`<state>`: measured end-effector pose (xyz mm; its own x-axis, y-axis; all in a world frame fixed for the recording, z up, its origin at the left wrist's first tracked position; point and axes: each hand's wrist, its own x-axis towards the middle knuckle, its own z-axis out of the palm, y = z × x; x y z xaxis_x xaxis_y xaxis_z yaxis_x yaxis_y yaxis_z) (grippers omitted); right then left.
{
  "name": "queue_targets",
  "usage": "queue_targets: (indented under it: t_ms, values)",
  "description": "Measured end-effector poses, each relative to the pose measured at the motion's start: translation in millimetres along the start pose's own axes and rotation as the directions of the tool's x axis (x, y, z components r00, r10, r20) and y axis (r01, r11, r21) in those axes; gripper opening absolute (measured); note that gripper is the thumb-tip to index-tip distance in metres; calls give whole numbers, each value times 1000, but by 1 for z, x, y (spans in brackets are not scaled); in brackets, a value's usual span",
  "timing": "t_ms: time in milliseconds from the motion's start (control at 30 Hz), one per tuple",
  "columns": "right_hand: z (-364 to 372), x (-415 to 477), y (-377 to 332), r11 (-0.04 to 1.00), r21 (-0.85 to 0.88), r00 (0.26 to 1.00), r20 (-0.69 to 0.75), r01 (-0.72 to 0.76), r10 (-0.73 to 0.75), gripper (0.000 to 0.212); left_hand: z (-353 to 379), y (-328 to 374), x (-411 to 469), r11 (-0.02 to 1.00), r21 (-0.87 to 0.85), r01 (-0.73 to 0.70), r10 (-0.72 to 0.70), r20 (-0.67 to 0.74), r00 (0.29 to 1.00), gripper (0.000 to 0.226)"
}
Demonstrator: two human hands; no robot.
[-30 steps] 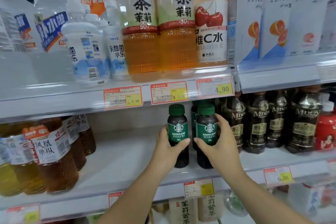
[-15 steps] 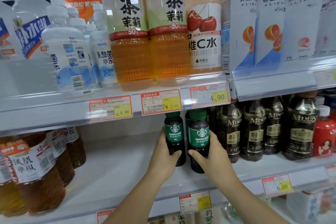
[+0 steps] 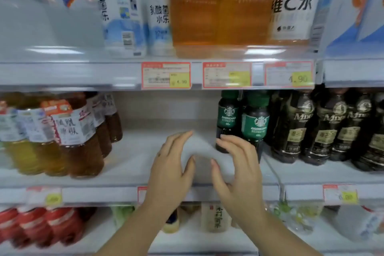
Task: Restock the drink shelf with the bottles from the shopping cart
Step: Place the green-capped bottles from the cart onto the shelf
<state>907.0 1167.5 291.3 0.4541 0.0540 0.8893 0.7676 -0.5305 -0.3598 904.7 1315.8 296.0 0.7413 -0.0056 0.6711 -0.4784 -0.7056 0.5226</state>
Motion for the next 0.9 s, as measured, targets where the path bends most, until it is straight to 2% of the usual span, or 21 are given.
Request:
queue_targets:
  t_ms: [67,133,200,267,400,467,533,667,700,767,900]
  values:
    - [28,-11,-25,994,101,988,144,46,-60,25,-31,-21,-35,997,73,-1,6,-66,998,40]
    - [62,-29,-51,976,212,961,257,42,-97,19,-64,-44,-75,990,132,56,-37,-138,990,36]
    - [99,-54,-79,957,291,911,391,14,-133,16,-97,-69,-123,967,198,158,-116,-208,971,31]
    - [136,-85,-108,942,335,821,541,-11,-182,18,-124,-95,-179,910,254,329,-259,-272,927,28]
    - [212,-156,-164,918,388,561,779,-80,-280,25,-167,-134,-297,688,270,674,-565,-384,730,29]
    - [249,-197,-190,922,376,417,856,-94,-307,23,-182,-149,-353,555,240,797,-684,-414,601,31]
    - [284,-238,-214,927,363,303,898,-97,-320,20,-195,-165,-407,407,211,889,-782,-423,459,33]
    - [345,-321,-257,922,381,122,920,-64,-372,24,-208,-190,-503,140,199,970,-873,-437,215,27]
    - [359,-341,-265,923,381,77,923,-52,-376,25,-209,-196,-525,94,197,976,-883,-437,173,28]
    - [387,-383,-276,924,381,-13,924,-46,-382,26,-208,-210,-567,27,174,984,-897,-431,101,32]
    - [439,-454,-285,953,304,-177,937,-6,-300,35,-197,-242,-631,-95,78,992,-916,-396,-56,39]
